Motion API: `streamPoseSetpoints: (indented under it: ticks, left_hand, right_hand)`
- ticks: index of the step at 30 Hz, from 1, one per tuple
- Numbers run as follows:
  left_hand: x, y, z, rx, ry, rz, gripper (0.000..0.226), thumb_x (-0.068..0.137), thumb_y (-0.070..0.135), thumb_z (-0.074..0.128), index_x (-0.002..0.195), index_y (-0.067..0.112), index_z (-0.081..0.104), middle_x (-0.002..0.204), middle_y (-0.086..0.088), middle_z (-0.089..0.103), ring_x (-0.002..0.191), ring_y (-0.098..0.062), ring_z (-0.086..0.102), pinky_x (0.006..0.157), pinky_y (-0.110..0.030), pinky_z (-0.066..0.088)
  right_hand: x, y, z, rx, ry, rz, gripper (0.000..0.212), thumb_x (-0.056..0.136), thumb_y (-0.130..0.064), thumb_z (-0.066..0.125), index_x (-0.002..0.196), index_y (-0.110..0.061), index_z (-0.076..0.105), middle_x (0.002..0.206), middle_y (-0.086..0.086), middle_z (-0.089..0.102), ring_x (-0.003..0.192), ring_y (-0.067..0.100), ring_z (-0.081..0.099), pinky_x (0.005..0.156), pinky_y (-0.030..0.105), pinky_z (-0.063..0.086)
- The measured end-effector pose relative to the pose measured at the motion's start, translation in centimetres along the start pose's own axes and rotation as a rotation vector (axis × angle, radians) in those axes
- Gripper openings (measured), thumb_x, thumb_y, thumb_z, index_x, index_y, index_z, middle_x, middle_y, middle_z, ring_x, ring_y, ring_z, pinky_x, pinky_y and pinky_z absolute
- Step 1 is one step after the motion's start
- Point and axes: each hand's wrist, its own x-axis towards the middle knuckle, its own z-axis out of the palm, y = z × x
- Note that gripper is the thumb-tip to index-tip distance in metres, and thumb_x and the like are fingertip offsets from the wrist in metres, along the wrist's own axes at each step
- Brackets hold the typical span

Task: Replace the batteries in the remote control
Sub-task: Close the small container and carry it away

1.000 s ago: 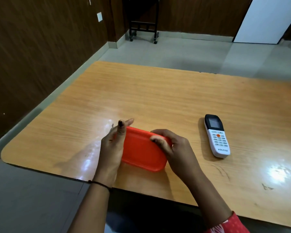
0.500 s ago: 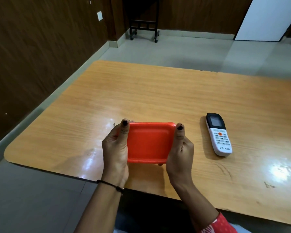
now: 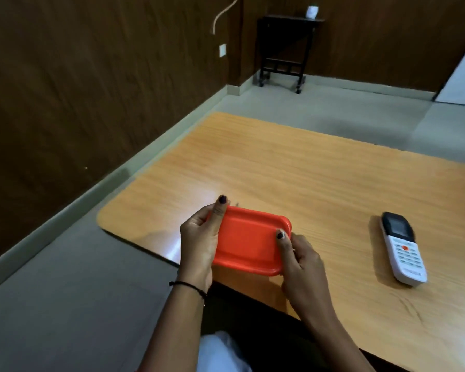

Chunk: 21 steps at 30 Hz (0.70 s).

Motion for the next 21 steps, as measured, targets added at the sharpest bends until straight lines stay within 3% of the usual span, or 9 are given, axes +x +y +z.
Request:
streamPoseSetpoints:
  ticks: [2, 5, 8, 10, 12, 14, 17, 21]
  left_hand:
    - [-0.1, -0.1, -2.5, -0.014, 0.069, 0.009, 0.037, 0.068, 0.054, 0.073, 0.085, 0.021, 0.073, 0.084, -0.004, 0.068, 0.085, -0.028, 0.063, 0.081, -0.051, 0.052]
    - [-0.6, -0.4, -6.5, -0.120, 0.189, 0.039, 0.045, 0.063, 0.050, 0.073, 0.093, 0.017, 0.068, 0.097, -0.009, 0.067, 0.094, -0.027, 0.063, 0.083, -0.045, 0.051]
    - [-0.6, -0.2, -10.1, -0.148, 0.249, 0.117, 0.023, 0.072, 0.031, 0.071, 0.092, 0.019, 0.069, 0.099, -0.003, 0.072, 0.097, -0.018, 0.066, 0.085, -0.035, 0.052]
    - [0.3, 0.2, -12.4, -0.027, 0.268, 0.171, 0.016, 0.079, 0.023, 0.070, 0.095, 0.024, 0.070, 0.100, 0.002, 0.074, 0.098, -0.012, 0.068, 0.085, -0.029, 0.051]
    - [2.4, 0.8, -14.5, 0.127, 0.293, 0.232, 0.022, 0.085, 0.019, 0.065, 0.107, 0.022, 0.068, 0.104, 0.006, 0.071, 0.098, -0.006, 0.066, 0.086, -0.025, 0.049]
    - [5.0, 1.4, -16.1, 0.268, 0.347, 0.266, 0.031, 0.088, 0.017, 0.063, 0.119, 0.012, 0.063, 0.112, 0.002, 0.069, 0.104, -0.010, 0.064, 0.092, -0.028, 0.049]
    - [8.1, 2.1, -17.4, 0.425, 0.394, 0.275, 0.033, 0.088, 0.016, 0.061, 0.120, 0.008, 0.061, 0.112, -0.005, 0.067, 0.108, -0.020, 0.063, 0.098, -0.037, 0.048]
    - [9.6, 2.3, -18.0, 0.523, 0.378, 0.295, 0.032, 0.089, 0.019, 0.059, 0.119, 0.007, 0.062, 0.115, -0.009, 0.068, 0.105, -0.019, 0.062, 0.096, -0.034, 0.048]
  right_hand:
    - [-0.3, -0.4, 1.5, 0.006, -0.030, 0.047, 0.031, 0.091, -0.045, 0.043, 0.101, -0.026, 0.066, 0.075, 0.002, 0.059, 0.050, 0.006, 0.056, 0.041, 0.013, 0.037]
    - [-0.7, -1.6, 5.0, 0.111, -0.079, 0.174, 0.029, 0.095, -0.038, 0.046, 0.101, -0.017, 0.065, 0.052, 0.003, 0.060, 0.030, 0.016, 0.055, 0.031, 0.018, 0.033]
    - [-0.5, -3.5, 8.7, 0.214, -0.133, 0.274, 0.024, 0.097, -0.031, 0.045, 0.106, -0.015, 0.060, 0.068, 0.007, 0.067, 0.037, 0.034, 0.062, 0.035, 0.026, 0.042]
    - [0.2, -4.7, 11.3, 0.226, -0.188, 0.291, 0.028, 0.097, -0.031, 0.046, 0.102, -0.009, 0.062, 0.074, 0.020, 0.066, 0.041, 0.035, 0.064, 0.042, 0.034, 0.044]
    - [1.1, -5.5, 13.7, 0.260, -0.239, 0.322, 0.030, 0.096, -0.031, 0.049, 0.100, -0.003, 0.062, 0.073, 0.030, 0.063, 0.043, 0.036, 0.065, 0.048, 0.041, 0.047]
    - [2.3, -6.2, 15.6, 0.325, -0.286, 0.377, 0.031, 0.094, -0.029, 0.054, 0.104, 0.000, 0.061, 0.064, 0.020, 0.066, 0.043, 0.036, 0.065, 0.050, 0.043, 0.053]
    - [4.2, -6.6, 17.7, 0.381, -0.339, 0.424, 0.032, 0.093, -0.027, 0.057, 0.099, 0.005, 0.059, 0.049, 0.008, 0.066, 0.041, 0.030, 0.064, 0.055, 0.047, 0.055]
    - [5.0, -6.3, 18.7, 0.363, -0.371, 0.422, 0.022, 0.092, -0.026, 0.058, 0.103, -0.009, 0.048, 0.068, 0.018, 0.068, 0.040, 0.029, 0.064, 0.047, 0.040, 0.055]
